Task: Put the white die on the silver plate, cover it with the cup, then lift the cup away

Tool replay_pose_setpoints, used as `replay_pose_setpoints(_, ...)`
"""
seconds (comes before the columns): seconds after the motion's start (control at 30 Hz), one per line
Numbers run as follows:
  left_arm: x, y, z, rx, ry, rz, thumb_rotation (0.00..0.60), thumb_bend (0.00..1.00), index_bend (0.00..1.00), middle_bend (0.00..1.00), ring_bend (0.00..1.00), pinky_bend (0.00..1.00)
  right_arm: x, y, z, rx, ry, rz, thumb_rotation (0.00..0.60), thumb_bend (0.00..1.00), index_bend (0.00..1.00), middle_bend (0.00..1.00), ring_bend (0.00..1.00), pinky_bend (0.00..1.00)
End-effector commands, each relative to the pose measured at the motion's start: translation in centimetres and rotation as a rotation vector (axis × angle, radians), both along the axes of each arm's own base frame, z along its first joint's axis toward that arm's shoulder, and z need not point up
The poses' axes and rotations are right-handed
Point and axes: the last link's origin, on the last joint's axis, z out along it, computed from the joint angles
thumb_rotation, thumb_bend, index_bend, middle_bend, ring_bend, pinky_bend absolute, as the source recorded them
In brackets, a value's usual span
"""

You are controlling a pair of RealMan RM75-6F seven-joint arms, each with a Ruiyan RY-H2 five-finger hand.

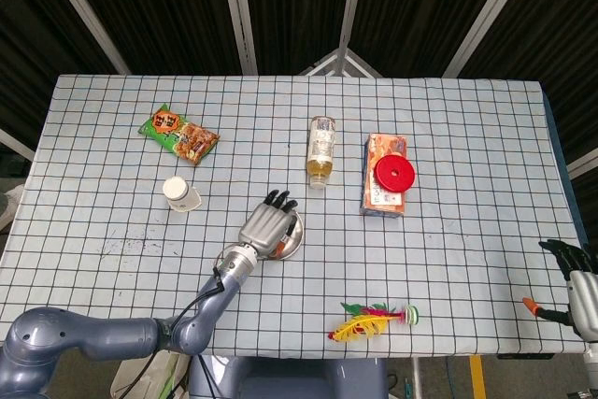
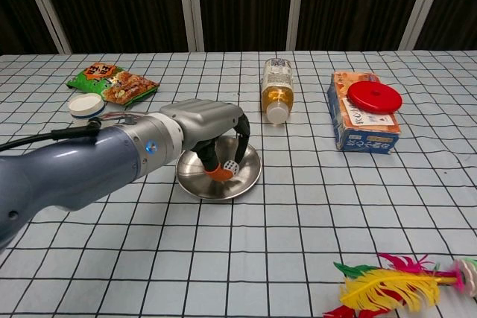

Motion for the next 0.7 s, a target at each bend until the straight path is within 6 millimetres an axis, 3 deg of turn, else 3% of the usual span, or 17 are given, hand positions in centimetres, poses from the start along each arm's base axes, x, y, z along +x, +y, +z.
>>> replay_pose_setpoints(0.03, 0.2, 0.0, -0.2, 0.014, 0.014, -0.015, 0.6, 0.48, 0.49, 0.11, 0.0, 0.01, -0.1, 0.1, 0.2, -0.005, -0.001, -0.003, 0.6, 0.1, 0.21, 0.19, 0.15, 0.0)
replay_pose_setpoints(0.4, -1.1, 1.0, 0.6, 0.072, 0.048, 0.007, 0.6, 0.48, 0.45, 0.09, 0.0, 0.01, -0.1, 0.2, 0.1, 0.006, -0.014, -0.005, 0.6, 0.1, 0.21, 0.19, 0.15, 0.0)
replay_pose_setpoints(0.57, -1.9, 1.2, 1.0, 0.08, 0.052, 0.025, 0.6, 0.29, 0.11, 0.01, 0.0, 0.01, -0.1, 0.2, 0.0, 0.012, -0.01, -0.007, 0.6, 0.1, 0.21, 0.19, 0.15, 0.0)
replay_pose_setpoints(0.63, -2.0, 1.1, 1.7, 0.073, 0.014, 0.041, 0.6, 0.24, 0.02, 0.0, 0.0, 0.01, 0.0, 0.2, -0.1, 0.014, -0.009, -0.007, 0.6, 0.1, 0.21, 0.19, 0.15, 0.0)
replay_pose_setpoints(0.7, -2.1, 0.9, 3.2, 0.066, -0.061, 0.055, 0.6, 0.22, 0.0, 0.0, 0.0, 0.01, 0.0, 0.2, 0.0, 0.013, -0.01, -0.006, 0.6, 0.1, 0.21, 0.19, 0.15, 0.0)
